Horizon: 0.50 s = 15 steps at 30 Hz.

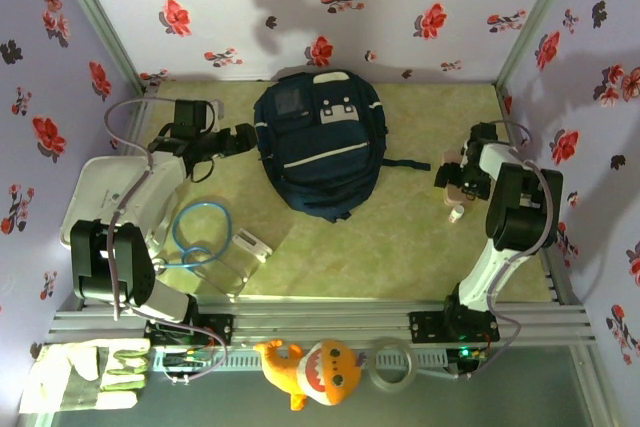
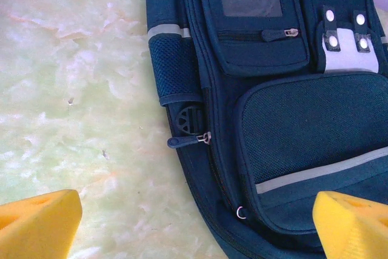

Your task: Pack books, pencil case, and school supplies into a backpack

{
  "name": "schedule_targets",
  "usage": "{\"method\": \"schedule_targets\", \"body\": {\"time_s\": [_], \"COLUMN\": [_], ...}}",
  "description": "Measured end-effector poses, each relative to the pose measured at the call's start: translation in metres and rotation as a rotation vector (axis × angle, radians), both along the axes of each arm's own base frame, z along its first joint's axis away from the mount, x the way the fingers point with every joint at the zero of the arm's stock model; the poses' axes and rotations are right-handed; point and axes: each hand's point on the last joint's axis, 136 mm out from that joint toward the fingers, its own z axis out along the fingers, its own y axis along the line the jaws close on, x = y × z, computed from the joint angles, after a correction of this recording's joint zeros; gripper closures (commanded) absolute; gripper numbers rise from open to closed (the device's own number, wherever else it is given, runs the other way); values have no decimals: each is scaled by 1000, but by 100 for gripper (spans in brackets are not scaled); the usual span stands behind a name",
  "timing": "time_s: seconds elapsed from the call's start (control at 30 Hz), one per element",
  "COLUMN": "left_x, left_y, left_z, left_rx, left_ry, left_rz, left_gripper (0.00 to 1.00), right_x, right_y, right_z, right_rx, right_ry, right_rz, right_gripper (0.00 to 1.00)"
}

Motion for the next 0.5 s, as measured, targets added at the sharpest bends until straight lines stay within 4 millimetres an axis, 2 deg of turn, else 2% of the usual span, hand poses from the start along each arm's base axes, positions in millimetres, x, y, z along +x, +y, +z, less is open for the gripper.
{"method": "schedule_targets", "body": {"time_s": [0.5], "left_x": [1], "left_y": [-15], "left_z": [1], "left_rx": [12], "left_ry": [-1], "left_rz": [-55], "left_gripper": [3], "right_x": [4], "right_y": [5], "right_z": [0], "right_rx": [-48], "right_ry": [53], "right_rz": [141], "right_gripper": [38]}}
